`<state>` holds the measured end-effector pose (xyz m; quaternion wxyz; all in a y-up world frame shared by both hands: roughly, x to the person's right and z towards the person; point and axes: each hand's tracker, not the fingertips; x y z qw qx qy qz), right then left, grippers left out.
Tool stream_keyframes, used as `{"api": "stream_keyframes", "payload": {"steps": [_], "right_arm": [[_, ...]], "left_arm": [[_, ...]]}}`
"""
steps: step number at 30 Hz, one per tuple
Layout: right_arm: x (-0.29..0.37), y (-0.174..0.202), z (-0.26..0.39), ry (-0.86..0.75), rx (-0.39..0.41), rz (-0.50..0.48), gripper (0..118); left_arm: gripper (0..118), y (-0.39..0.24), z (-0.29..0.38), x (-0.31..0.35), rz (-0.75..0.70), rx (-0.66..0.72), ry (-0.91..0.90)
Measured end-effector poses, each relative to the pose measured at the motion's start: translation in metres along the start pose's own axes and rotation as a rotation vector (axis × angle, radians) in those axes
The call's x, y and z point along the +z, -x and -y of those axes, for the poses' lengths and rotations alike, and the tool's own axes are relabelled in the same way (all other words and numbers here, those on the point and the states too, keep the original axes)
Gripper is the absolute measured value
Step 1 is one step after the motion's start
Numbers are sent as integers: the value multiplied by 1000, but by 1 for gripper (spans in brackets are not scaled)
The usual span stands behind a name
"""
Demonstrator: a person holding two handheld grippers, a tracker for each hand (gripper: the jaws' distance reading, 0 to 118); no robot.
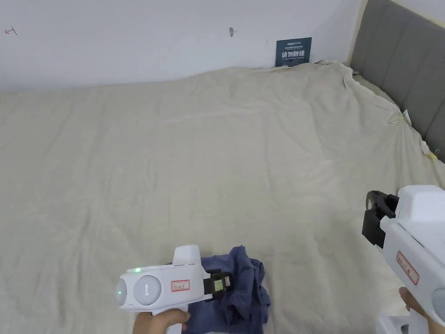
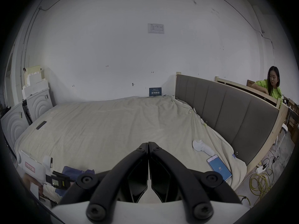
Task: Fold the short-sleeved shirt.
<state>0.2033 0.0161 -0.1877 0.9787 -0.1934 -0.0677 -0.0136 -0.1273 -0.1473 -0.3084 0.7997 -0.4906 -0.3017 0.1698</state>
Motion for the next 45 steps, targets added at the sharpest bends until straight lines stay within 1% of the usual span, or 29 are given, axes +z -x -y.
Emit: {"api": "stream_keyframes", "payload": {"steps": [3, 11, 14, 18, 21, 25, 30, 32, 35, 39, 45], "right_arm": [[0, -5, 3, 5, -4, 9, 0], [-3, -20, 7, 25, -10, 38, 0], [-4, -22, 7, 23, -17, 46, 0], [-3, -20, 6, 24, -18, 47, 0], [-2, -16, 6, 25, -15, 43, 0], [0, -11, 2, 19, -7, 35, 0], [3, 0, -8, -4, 5, 13, 0], [4, 6, -11, -16, 11, 1, 0], [4, 15, -17, -35, 20, -18, 0], [5, 28, -23, -64, 34, -44, 0], [6, 48, -32, -113, 51, -74, 0]], "left_arm": [[0, -5, 6, -24, -16, 16, 40], [0, -33, 22, -59, -55, -73, 73], [0, -36, 23, -66, -65, -68, 68], [0, -44, 27, -70, -87, -107, 62], [0, -43, 25, -65, -87, -110, 59], [0, -51, 19, -41, -64, -136, 15], [0, -59, -1, 12, -9, -165, -98], [0, -59, -8, 35, -19, -187, -149], [0, -52, -19, 70, -26, -180, -233], [0, -38, -31, 115, -84, -184, -375], [0, -18, -39, 166, -267, -228, -578]]}}
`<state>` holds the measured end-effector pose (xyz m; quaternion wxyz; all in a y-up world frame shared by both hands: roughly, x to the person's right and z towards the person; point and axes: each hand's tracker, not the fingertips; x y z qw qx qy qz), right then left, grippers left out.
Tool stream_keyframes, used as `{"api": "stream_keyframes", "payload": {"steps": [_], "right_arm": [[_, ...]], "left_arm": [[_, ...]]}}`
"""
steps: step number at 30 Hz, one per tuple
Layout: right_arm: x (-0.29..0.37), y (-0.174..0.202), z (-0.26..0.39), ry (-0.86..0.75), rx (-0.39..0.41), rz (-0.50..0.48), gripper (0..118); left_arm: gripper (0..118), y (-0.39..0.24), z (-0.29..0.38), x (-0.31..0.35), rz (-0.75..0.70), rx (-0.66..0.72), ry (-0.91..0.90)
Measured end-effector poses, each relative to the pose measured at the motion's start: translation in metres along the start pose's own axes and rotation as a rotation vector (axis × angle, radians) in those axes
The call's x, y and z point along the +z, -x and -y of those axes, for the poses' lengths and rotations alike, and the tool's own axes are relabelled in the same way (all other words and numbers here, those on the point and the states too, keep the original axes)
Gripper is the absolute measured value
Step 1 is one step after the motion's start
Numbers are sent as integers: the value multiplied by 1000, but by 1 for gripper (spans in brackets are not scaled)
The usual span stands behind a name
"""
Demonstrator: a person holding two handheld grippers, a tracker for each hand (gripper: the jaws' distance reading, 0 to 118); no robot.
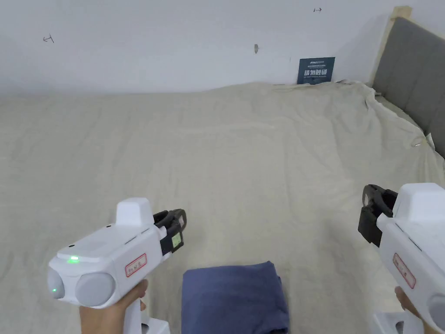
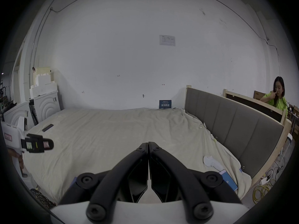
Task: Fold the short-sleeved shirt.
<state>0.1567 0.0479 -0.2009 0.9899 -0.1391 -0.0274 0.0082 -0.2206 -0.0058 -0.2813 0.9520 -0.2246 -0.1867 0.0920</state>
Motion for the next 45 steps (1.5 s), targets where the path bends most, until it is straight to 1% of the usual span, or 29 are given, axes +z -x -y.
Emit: {"api": "stream_keyframes", "payload": {"steps": [5, 11, 14, 18, 24, 27, 33, 36, 41, 45], "right_arm": [[-1, 14, -4, -43, 13, -18, 0], [0, 28, 0, -89, 29, -30, 0], [3, 34, 4, -114, 36, -28, 0], [5, 39, 6, -124, 43, -32, 0], [-5, 52, 23, -102, 32, -55, 0], [-19, 63, 48, -57, 5, -68, 0], [-51, 88, 110, 96, 7, -120, 0], [-62, 100, 140, 153, 12, -143, 0], [-79, 119, 176, 229, 48, -185, 0], [-90, 127, 196, 250, 60, -189, 0]], "left_arm": [[0, 22, -7, 21, -132, -34, -148], [0, 33, 1, 33, -292, -149, -257], [0, 35, 7, 35, -337, -168, -306], [0, 36, 8, 38, -341, -140, -333], [0, 42, 10, 35, -315, -87, -307], [0, 44, 15, 35, -316, -68, -295], [0, 55, 26, 37, -312, -21, -265], [0, 60, 32, 39, -317, 1, -250], [0, 68, 46, 37, -322, 36, -206], [0, 73, 61, 33, -324, 58, -149]]}}
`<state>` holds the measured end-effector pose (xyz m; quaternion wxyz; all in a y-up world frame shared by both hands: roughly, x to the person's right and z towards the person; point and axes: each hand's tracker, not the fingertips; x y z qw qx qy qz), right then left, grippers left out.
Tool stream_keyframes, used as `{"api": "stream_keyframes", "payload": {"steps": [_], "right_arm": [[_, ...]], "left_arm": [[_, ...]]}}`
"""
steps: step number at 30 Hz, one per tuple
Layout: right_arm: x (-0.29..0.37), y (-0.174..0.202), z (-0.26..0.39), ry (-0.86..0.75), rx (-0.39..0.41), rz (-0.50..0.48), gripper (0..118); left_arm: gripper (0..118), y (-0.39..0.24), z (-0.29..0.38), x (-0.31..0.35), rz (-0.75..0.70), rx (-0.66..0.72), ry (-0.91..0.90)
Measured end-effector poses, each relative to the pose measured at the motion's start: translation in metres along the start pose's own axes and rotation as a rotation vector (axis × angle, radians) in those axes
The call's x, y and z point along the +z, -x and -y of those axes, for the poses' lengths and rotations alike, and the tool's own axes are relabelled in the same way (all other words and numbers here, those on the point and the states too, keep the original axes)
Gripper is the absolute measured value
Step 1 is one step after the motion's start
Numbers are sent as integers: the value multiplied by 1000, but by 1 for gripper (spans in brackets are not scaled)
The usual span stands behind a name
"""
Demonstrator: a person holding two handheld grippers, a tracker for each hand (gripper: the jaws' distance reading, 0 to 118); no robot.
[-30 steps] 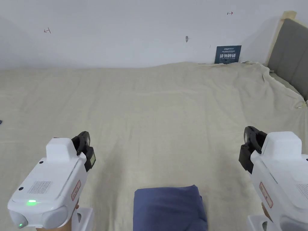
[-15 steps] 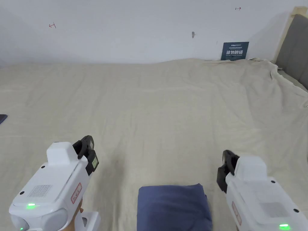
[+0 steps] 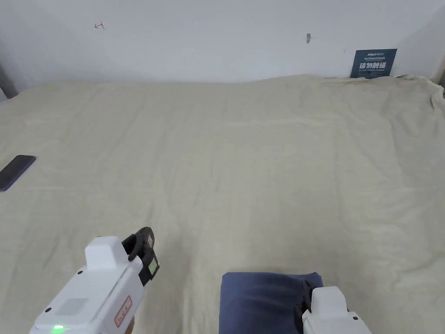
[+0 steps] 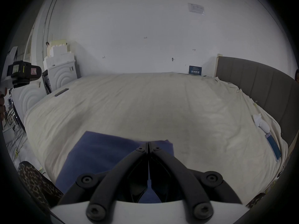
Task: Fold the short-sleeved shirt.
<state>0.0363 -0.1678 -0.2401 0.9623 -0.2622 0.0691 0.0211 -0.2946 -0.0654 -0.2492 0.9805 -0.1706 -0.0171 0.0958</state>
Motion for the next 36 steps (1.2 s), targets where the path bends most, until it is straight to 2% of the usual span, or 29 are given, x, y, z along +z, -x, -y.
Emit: {"api": "stream_keyframes", "payload": {"steps": [4, 6, 9, 11, 12, 13, 18, 26, 27, 29, 32, 34, 36], "right_arm": [[-17, -1, 16, 48, -5, 29, 0], [-24, 1, 26, 78, 24, 30, 0], [-23, 3, 35, 41, 49, 32, 0], [-24, 4, 34, 40, 52, 35, 0], [-24, 4, 35, 40, 51, 35, 0], [-23, 3, 35, 38, 50, 34, 0], [-22, -1, 35, 37, 38, 16, 0], [-21, -4, 33, 46, 31, -3, 0], [-21, -5, 32, 48, 29, -5, 0], [-21, -5, 31, 51, 28, -8, 0], [-22, -6, 30, 58, 22, -12, 0], [-21, -7, 28, 62, 16, -18, 0], [-19, -8, 23, 70, 17, -26, 0]], "left_arm": [[0, 0, 18, -6, 26, 19, 88], [0, -3, 26, -10, 35, 22, 120], [9, -9, 37, -17, 64, 32, 191], [29, -15, 44, -24, 92, 48, 265], [43, -18, 48, -28, 101, 48, 296], [64, -22, 52, -33, 115, 49, 336], [82, -37, 77, -60, 199, 90, 544], [80, -52, 91, -89, 326, 144, 724], [76, -50, 91, -93, 330, 158, 741], [55, -48, 92, -98, 360, 196, 788], [47, -48, 92, -102, 351, 179, 802], [32, -46, 92, -106, 346, 198, 832], [24, -48, 92, -105, 359, 224, 836]]}}
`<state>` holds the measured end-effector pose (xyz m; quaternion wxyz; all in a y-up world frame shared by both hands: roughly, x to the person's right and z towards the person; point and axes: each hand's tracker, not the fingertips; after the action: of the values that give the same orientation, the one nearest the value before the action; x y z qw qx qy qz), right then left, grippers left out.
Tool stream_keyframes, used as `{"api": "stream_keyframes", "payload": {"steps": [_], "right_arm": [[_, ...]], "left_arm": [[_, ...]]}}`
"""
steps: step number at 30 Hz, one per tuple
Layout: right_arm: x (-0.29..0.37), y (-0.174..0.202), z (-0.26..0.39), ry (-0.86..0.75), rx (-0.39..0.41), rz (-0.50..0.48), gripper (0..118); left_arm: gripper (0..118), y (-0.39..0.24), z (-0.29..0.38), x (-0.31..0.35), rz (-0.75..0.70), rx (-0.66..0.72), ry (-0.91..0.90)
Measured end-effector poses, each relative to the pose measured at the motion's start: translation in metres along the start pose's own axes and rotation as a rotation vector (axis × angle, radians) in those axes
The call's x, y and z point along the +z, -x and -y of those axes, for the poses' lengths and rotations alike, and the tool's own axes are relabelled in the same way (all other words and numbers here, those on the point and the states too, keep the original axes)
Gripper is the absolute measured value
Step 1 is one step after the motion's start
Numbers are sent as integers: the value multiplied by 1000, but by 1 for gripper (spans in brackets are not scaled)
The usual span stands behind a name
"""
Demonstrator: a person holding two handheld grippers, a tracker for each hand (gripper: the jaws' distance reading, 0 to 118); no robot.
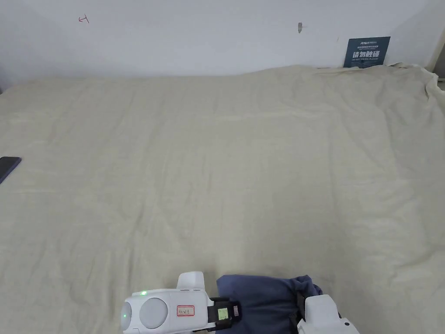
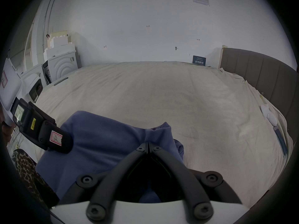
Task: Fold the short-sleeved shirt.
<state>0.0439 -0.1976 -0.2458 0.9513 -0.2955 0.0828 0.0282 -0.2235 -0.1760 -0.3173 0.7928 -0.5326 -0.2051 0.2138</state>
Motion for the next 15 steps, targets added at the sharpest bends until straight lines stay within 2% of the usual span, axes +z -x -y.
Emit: {"api": "stream_keyframes", "payload": {"steps": [3, 9, 12, 15], "right_arm": [[9, -5, -12, 13, -20, -13, 0], [48, -18, -57, -144, -31, -8, 0], [65, -23, -83, -214, -14, 8, 0], [79, -26, -105, -269, -12, 15, 0]], "left_arm": [[19, -9, 1, 1, -20, -58, -9], [17, -13, -19, 35, 28, -104, -75], [17, 0, -37, 55, -22, -154, -97], [17, 27, -54, 82, -70, -142, -113]]}}
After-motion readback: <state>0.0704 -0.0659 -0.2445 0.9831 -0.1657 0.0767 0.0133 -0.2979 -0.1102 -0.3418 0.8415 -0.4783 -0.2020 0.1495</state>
